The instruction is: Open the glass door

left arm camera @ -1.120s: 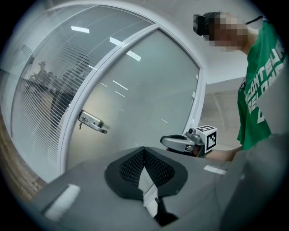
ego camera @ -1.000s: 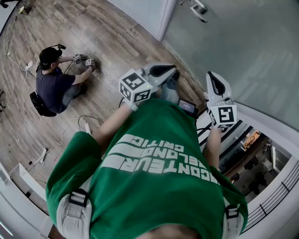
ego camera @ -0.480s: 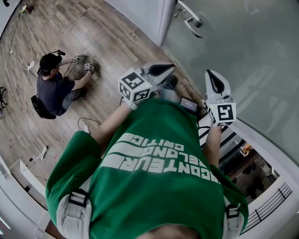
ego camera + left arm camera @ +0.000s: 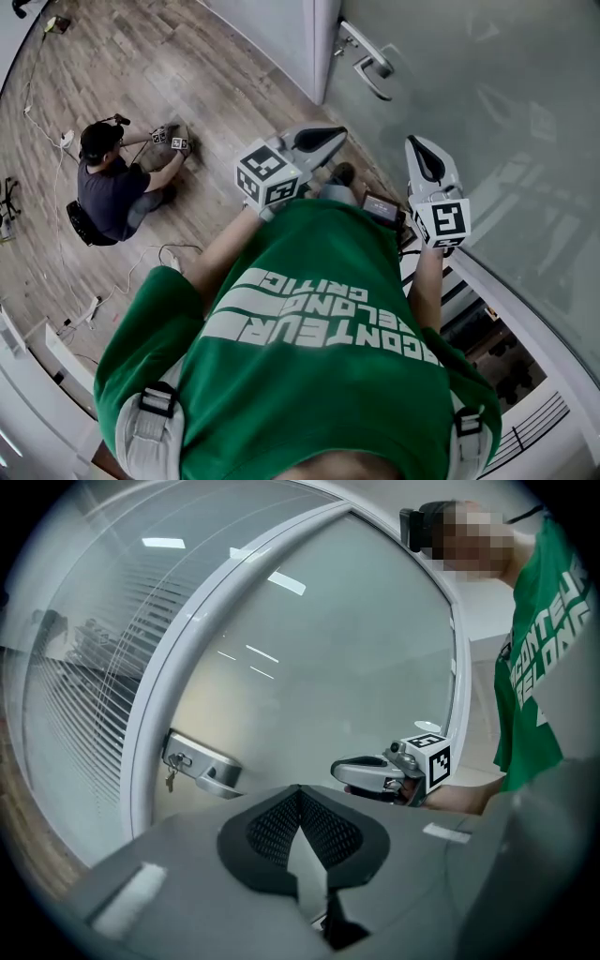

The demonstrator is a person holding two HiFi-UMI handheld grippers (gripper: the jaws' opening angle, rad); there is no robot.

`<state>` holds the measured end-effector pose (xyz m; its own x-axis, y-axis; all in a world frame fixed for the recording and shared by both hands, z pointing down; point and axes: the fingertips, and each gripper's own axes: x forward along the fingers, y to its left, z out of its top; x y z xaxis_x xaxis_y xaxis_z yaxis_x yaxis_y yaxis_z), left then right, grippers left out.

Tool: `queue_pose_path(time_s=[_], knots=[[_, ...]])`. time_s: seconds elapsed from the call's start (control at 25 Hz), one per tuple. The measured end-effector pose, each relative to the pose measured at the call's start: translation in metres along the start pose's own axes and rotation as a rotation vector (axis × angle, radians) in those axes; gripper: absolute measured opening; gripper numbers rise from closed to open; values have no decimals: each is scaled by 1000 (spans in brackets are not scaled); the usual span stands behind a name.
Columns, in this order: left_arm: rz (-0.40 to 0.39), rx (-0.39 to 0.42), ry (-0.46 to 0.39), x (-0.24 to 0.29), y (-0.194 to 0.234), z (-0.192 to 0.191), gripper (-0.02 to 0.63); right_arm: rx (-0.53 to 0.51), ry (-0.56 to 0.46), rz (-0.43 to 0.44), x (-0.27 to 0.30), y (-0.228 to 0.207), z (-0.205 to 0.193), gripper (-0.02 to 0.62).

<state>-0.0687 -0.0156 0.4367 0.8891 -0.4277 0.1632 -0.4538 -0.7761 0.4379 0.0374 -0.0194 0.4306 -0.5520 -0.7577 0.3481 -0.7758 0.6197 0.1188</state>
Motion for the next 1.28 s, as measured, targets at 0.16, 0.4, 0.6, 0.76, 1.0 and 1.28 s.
queue_pose_path(time_s=[0.16,0.4,0.6,0.76,1.0,1.28], knots=[[2,6,6,11,3,7,15,3,0,1,2,-13,1,-8],[13,17,17,29,5,13,15,24,-8,-8,-2,-37,-3,-8],[33,26,26,40,8,13,15,50,4,19,2,-39,-13,-8],[49,18,25,53,9,12,15,55,10,37,3,-43,-20,-8],[77,9,17,71,11,14,15,58,8,71,7,-49,-24,-8],[88,20,3,89,6,17,15,-9,19,116,12,-40,-14,-8]])
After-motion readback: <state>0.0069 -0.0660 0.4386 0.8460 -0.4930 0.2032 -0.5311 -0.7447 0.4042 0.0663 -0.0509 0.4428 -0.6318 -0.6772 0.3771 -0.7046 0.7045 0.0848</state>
